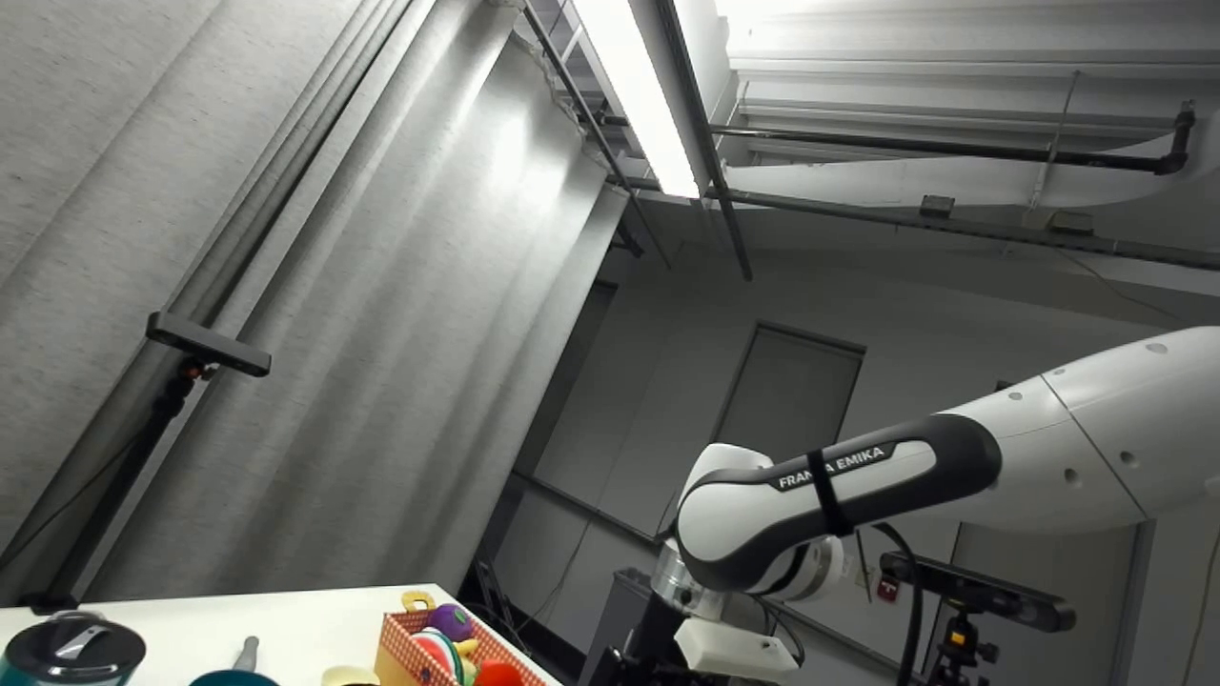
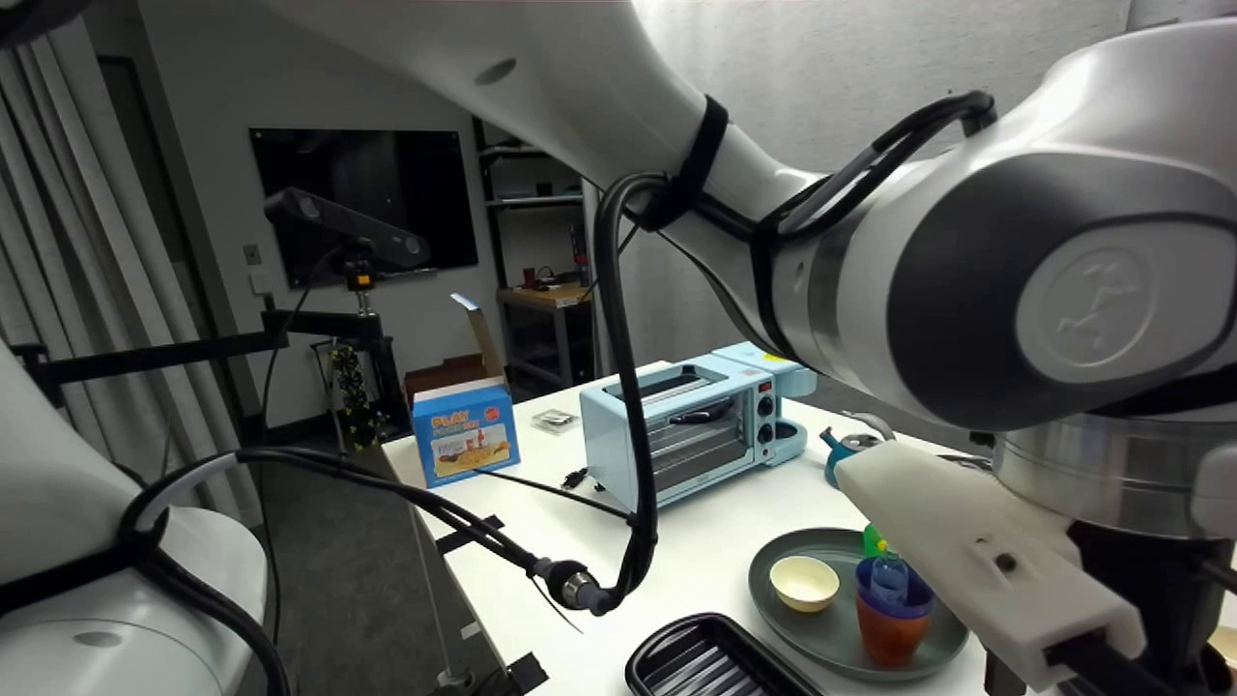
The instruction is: Put the toy burger in the black pot
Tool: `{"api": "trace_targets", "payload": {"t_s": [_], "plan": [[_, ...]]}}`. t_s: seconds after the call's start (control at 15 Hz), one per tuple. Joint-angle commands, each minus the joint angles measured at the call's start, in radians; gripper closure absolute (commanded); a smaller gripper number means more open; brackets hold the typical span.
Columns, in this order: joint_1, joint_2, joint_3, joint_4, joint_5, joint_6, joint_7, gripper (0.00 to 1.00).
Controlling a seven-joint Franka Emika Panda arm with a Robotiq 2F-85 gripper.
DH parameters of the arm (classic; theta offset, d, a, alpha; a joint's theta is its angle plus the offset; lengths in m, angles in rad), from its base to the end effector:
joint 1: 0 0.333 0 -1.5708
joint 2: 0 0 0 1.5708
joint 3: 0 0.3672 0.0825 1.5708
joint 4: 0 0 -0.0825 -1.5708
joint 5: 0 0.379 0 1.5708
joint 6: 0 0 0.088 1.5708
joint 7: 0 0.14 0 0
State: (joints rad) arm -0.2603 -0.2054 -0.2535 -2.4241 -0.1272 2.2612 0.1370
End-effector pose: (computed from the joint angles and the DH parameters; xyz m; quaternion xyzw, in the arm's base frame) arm 0.3901 -0.2294 0.4072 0.9596 -0.2798 0.0142 0.0273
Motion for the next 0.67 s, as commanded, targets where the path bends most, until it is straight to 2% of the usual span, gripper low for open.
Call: {"api": "trace_targets", "payload": {"t_s": [0.0, 0.2, 0.6], "plan": [[-0.008, 0.0, 0.008, 0.002, 0.002, -0.003, -0.002, 0.0], [-0.014, 0.037, 0.011, 0.021, -0.017, 0.002, 0.025, 0.0], [-0.031, 0.198, -0.016, 0.119, -0.018, 0.002, 0.058, 0.0]]}}
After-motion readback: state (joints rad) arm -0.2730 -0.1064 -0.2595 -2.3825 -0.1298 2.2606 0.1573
